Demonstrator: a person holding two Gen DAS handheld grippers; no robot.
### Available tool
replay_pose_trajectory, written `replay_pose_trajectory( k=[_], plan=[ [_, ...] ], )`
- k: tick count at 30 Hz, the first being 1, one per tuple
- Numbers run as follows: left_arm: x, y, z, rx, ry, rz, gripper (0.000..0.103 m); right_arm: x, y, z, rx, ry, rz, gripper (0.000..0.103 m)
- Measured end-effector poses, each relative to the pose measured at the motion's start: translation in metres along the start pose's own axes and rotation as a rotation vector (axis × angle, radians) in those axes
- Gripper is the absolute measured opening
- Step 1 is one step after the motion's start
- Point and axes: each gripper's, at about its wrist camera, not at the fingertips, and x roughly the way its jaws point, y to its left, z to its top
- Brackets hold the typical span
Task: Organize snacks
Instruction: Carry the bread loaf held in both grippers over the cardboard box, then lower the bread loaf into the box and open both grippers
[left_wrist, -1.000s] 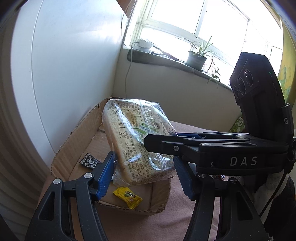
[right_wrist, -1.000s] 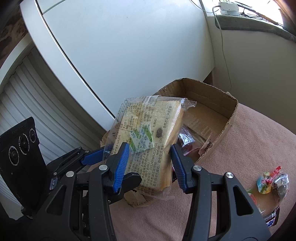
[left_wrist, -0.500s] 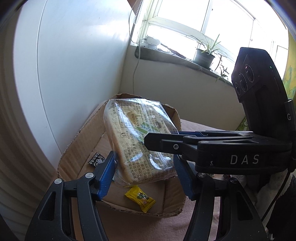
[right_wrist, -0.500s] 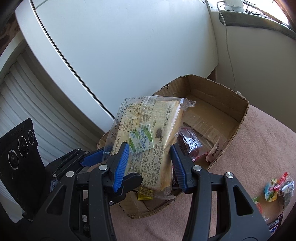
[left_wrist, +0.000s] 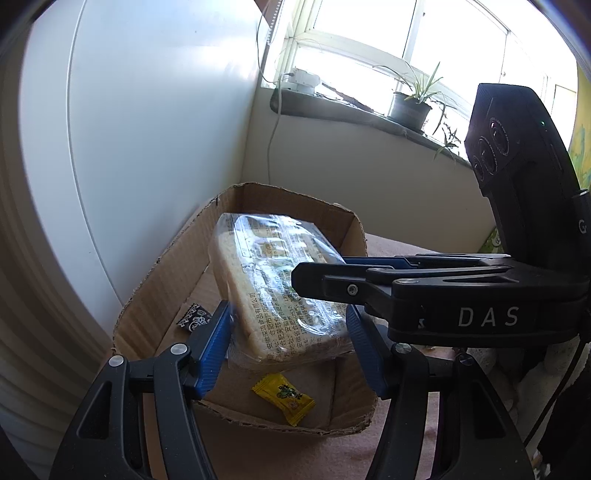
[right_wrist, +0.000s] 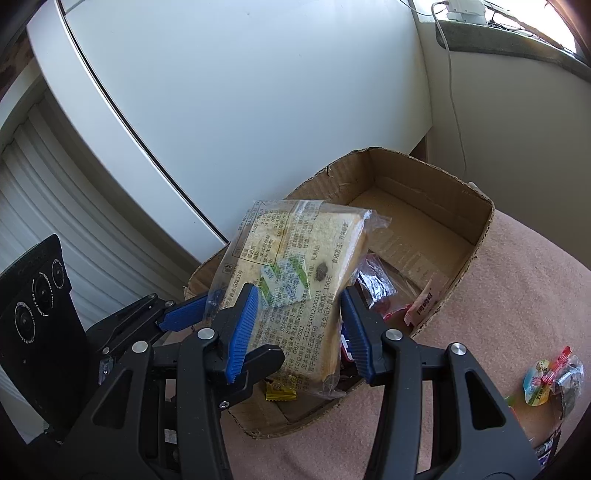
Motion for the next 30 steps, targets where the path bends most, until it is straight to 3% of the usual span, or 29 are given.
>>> replay_pose_trajectory(
  k=[5,10,17,30],
  plan=[
    [-0.002,0.002,-0.001,-0.003,0.001,0.006,0.061,-0.003,-0.001,-0.001,0.005,-0.010,-0.011,0.049],
    [-0.002,0.003,-0.003,0.007,-0.001,0.057,0.061,-0.010,-0.002,-0.001,-0.004,-0.029,-0.039,0.049],
    [-0.009,-0.001,-0.003,0.013,-0.011,0.045,0.061,-0.024,-0.009,-0.003,0.006,-0.050,-0.052,0.056],
    [-0.022,-0.017,-0.003,0.044,-0.048,0.060,0.061,-0.058,-0.025,-0.026,-0.005,-0.103,-0.139,0.056]
  ],
)
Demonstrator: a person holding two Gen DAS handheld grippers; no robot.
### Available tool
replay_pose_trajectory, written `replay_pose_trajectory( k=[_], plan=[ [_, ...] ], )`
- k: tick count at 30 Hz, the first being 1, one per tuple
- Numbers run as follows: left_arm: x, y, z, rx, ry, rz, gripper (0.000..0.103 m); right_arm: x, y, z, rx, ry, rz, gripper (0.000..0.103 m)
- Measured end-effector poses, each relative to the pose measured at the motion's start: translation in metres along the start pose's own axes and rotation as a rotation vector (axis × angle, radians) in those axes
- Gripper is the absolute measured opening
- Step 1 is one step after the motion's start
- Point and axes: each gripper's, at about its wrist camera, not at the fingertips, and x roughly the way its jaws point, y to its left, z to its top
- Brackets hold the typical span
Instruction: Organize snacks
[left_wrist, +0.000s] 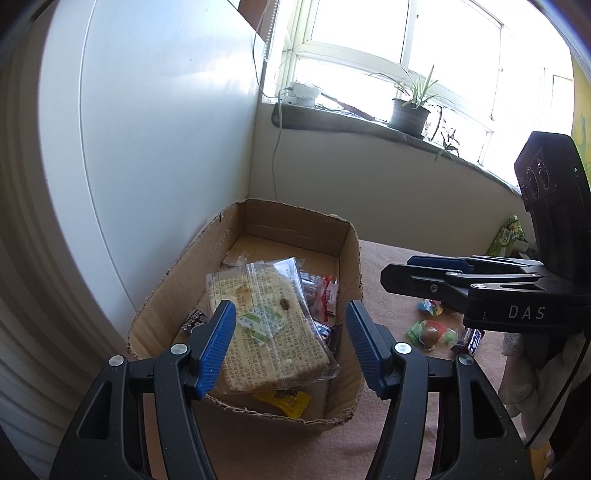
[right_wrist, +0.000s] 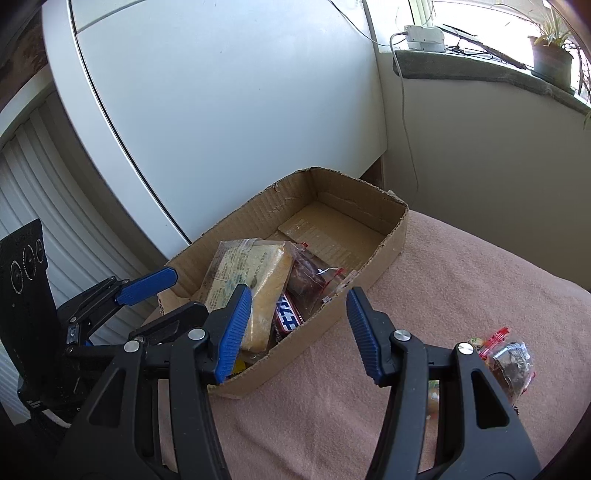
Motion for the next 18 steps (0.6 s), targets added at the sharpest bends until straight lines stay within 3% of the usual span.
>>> replay_pose_trajectory(
  k=[7,18],
  plan=[
    [-0.013,-0.009,0.001,0.020,-0.041,0.014,0.061,-0.028,-0.016,-0.021,-0.018,-0.030,-0.084,0.056],
    [-0.009,-0.035,-0.009,0.004,-0.025,-0.078,0.061,-0.083,-0.079,-0.070,0.091,-0.049,-0.213,0.056]
  ],
)
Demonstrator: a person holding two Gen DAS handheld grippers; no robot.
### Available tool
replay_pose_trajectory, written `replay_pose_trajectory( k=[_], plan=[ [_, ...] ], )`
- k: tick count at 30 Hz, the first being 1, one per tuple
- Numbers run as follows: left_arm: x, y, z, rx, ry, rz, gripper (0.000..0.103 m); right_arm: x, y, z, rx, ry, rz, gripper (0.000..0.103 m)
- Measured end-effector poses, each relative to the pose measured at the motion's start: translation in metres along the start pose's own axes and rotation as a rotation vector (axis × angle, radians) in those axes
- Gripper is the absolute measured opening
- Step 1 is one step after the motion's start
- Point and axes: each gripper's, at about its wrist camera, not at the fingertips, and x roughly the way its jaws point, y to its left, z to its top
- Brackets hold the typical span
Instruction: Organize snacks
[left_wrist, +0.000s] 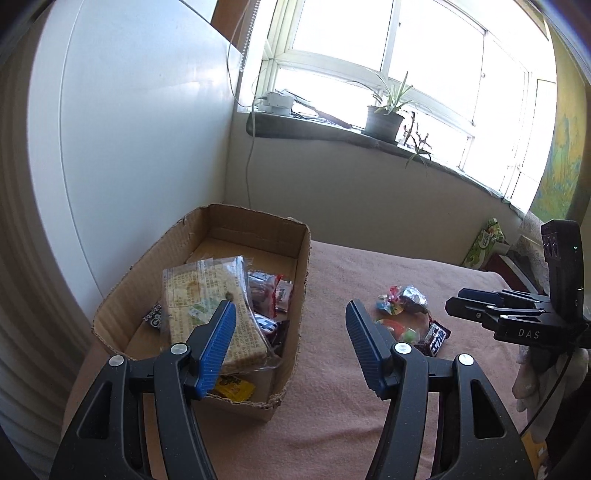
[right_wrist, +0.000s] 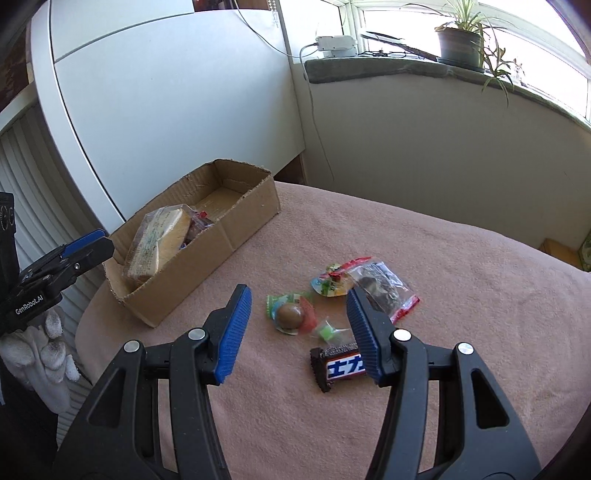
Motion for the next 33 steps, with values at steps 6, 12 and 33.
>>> replay_pose_trajectory(
  k=[6,12,33],
  plan=[
    [0.017,-0.024,-0.008,0.027,0.046,-0.053,0.061,0.002,-0.037,-0.025,0.069,0.042,-0.046,0.056],
    [0.040,-0.043,-0.014,0.044,0.100,-0.097,0.057,0.010,-0.047,-0.047,0.082,0.083,-0.062,0.057],
    [0.119,-0.093,-0.021,0.166,0.271,-0.165,0.057,0.042,-0.028,-0.047,-0.114,0.130,-0.068,0.082]
  ],
)
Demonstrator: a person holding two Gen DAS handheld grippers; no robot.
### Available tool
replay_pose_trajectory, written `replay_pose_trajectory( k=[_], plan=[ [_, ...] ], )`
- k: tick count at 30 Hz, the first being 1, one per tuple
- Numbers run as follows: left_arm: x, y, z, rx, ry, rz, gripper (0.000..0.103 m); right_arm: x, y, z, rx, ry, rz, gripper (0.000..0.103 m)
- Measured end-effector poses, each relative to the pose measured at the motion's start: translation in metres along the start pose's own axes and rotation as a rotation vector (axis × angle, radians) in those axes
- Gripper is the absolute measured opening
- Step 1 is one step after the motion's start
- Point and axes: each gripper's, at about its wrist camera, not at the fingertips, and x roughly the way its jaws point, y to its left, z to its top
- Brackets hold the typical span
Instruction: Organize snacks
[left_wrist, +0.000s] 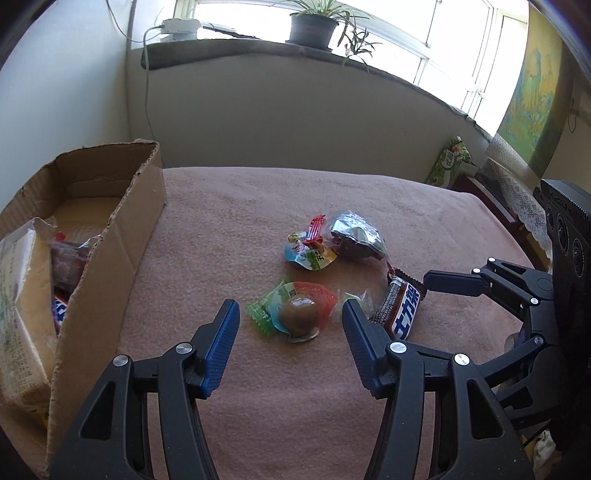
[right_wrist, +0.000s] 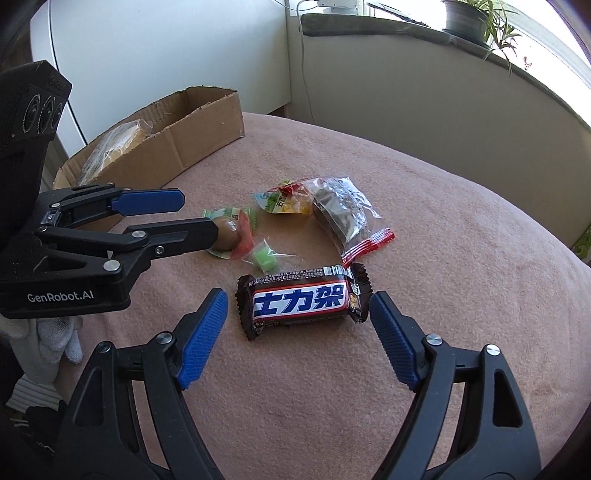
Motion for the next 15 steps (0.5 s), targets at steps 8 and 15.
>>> replay_pose_trajectory(
  k=[8,15],
  plan=[
    [0.018,-0.001,0.000,0.004,0.049,0.012,0.040,0.017,0.003,0.004,-0.022,0.024,-0.001,0.082],
    [0.017,0.007,-0.002,-0.010,0.049,-0.003,0.031,0.020,0.001,0.000,-0.010,0.027,0.001,0.082]
  ],
)
